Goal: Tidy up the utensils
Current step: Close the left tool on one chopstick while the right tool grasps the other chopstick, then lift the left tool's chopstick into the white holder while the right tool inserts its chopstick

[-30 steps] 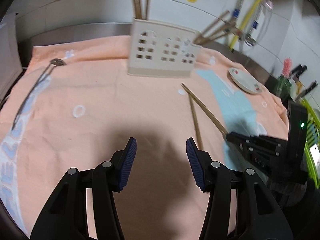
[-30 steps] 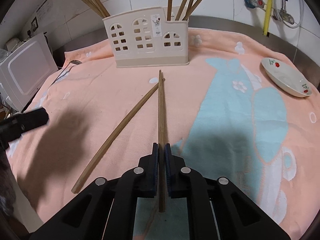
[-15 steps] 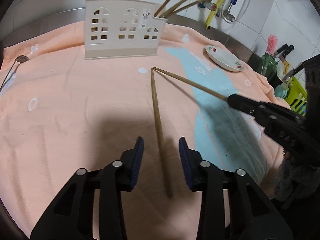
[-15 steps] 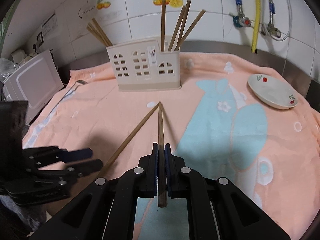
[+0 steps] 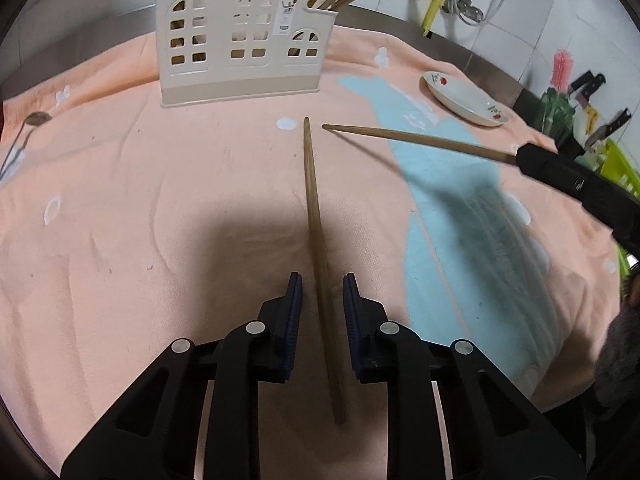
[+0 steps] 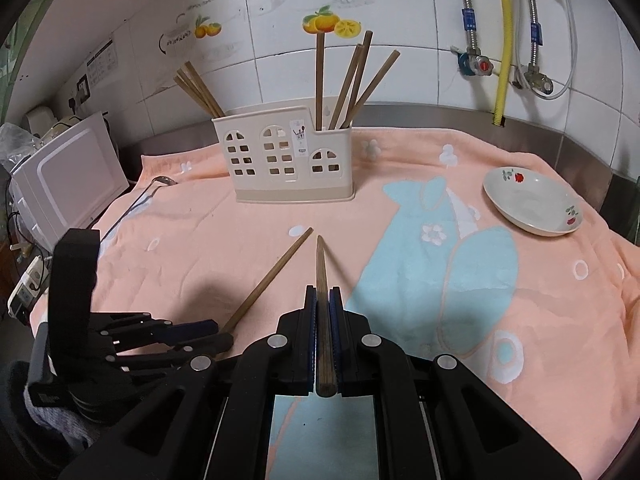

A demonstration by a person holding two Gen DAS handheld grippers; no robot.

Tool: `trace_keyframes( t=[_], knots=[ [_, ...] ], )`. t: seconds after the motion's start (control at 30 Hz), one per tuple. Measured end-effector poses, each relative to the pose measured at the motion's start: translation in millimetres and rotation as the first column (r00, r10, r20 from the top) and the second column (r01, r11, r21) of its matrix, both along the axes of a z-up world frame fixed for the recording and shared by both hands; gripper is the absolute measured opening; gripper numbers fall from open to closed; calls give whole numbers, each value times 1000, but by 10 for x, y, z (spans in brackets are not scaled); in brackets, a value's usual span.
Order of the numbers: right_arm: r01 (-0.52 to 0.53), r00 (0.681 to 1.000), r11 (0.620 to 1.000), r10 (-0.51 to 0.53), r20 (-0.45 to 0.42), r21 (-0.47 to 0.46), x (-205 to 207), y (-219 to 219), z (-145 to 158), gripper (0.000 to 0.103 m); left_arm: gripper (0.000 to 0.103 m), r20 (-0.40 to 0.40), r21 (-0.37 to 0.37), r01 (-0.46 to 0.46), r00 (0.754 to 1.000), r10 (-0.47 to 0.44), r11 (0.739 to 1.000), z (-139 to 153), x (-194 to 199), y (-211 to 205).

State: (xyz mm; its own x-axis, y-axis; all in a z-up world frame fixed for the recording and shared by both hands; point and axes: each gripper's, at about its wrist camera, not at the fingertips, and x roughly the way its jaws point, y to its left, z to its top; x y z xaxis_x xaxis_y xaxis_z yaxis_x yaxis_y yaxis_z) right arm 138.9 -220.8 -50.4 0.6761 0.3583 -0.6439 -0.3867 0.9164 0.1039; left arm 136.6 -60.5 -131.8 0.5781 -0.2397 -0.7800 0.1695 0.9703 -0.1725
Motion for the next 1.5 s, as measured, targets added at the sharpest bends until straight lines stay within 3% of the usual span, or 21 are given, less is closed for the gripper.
trace_keyframes(
  t=[0.13, 0.4, 0.67, 0.97, 1.5],
  knots=[
    [1, 1000, 1000, -1, 16, 2, -12, 10, 70, 6, 8, 6, 85, -3, 1000, 2, 996, 16, 8, -67],
    [-9, 999, 1000, 9, 47, -2, 7, 33, 214, 6, 6, 29, 29, -20, 999, 19, 999, 203, -35, 69],
    [-19, 998, 1000, 19, 63, -5, 30, 53, 310, 6, 5, 155, -55, -43, 987, 51, 998, 688, -120, 319],
    [-56, 996, 998, 57, 73, -9, 86, 138, 469, 6, 5, 251, -57, -24, 967, 38, 998, 1042, -195, 417],
    [-164, 977, 986, 168, 131, -44, 530, 483, 1318, 6, 5, 303, 1, -24, 953, 22, 1000, 1558, 86, 588]
  ],
)
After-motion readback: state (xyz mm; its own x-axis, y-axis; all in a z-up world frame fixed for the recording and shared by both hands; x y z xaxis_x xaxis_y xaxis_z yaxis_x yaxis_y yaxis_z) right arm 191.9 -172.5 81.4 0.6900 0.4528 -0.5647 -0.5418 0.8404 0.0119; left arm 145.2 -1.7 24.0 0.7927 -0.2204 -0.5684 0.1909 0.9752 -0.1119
